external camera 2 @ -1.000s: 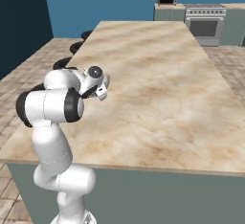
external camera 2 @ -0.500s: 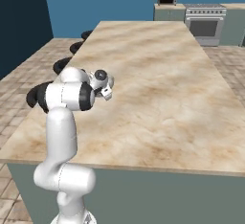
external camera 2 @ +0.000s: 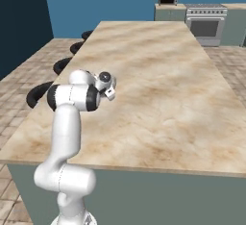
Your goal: The microwave is finished heating the shrimp and lemon. Take the bowl containing the food and place it on the dining counter.
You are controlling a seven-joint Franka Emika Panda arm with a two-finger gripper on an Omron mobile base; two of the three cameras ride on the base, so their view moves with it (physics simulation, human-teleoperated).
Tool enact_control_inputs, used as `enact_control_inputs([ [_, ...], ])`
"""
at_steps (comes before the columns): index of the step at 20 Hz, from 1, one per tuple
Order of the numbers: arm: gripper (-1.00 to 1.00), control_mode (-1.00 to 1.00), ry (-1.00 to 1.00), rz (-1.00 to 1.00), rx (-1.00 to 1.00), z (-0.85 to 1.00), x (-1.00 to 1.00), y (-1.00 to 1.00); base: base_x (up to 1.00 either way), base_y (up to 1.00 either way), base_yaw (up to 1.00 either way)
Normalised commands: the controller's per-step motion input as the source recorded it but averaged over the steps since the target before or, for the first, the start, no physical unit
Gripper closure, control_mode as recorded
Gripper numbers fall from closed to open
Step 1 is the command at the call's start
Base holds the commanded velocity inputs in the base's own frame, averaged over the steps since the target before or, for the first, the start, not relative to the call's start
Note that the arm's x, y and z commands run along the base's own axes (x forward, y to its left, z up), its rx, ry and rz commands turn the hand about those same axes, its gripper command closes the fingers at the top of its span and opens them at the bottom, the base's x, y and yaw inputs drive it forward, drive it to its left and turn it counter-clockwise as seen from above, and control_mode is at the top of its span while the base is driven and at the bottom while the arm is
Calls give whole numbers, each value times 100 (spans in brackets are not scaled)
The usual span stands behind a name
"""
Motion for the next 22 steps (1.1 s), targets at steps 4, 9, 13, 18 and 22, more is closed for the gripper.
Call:
enact_control_inputs([
  [4, 100, -100, 0, 0, -2, -27, 21, 0, 0, 0, 0],
  [9, -100, -100, 2, 0, 0, -7, 11, 0, 0, 0, 0],
  [13, -100, -100, 6, 0, 0, 5, -26, -8, 0, 0, 0],
  [18, -100, -100, 0, -1, 3, 40, -62, -14, 0, 0, 0],
  [22, -100, -100, -3, -1, 5, 69, -74, -10, 0, 0, 0],
])
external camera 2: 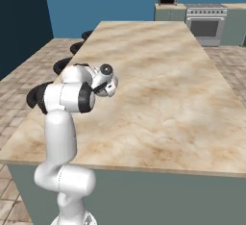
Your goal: The microwave is finished heating the shrimp and lemon. Take the bowl containing the food and place it on the dining counter.
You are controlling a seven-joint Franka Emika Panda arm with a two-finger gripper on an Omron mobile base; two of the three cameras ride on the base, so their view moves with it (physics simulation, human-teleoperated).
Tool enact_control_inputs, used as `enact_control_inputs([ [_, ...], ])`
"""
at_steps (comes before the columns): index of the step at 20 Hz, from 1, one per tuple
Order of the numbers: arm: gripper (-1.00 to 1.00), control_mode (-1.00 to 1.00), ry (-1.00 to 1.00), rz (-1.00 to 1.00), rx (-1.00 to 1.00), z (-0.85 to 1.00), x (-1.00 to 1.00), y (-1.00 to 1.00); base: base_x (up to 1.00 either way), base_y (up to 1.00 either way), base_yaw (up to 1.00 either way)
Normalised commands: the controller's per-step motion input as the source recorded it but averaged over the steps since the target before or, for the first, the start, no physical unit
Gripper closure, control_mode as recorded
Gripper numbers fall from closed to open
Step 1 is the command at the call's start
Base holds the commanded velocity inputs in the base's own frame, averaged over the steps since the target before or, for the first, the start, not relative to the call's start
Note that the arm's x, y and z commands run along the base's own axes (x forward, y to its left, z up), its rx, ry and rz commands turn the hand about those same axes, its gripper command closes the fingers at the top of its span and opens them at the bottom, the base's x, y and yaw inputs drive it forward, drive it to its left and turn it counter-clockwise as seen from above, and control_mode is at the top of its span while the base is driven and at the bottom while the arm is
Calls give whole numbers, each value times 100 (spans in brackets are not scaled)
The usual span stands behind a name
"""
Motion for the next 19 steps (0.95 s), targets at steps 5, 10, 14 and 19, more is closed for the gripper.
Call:
enact_control_inputs([
  [5, -100, -100, -2, -1, 5, 79, -93, -12, 0, 0, 0],
  [10, -100, -100, 0, -2, 2, 78, -100, -18, 0, 0, 0],
  [14, -100, -100, 0, -1, 0, 60, -100, -28, 0, 0, 0],
  [19, -100, -100, 0, 0, 0, 37, -100, -28, 0, 0, 0],
])
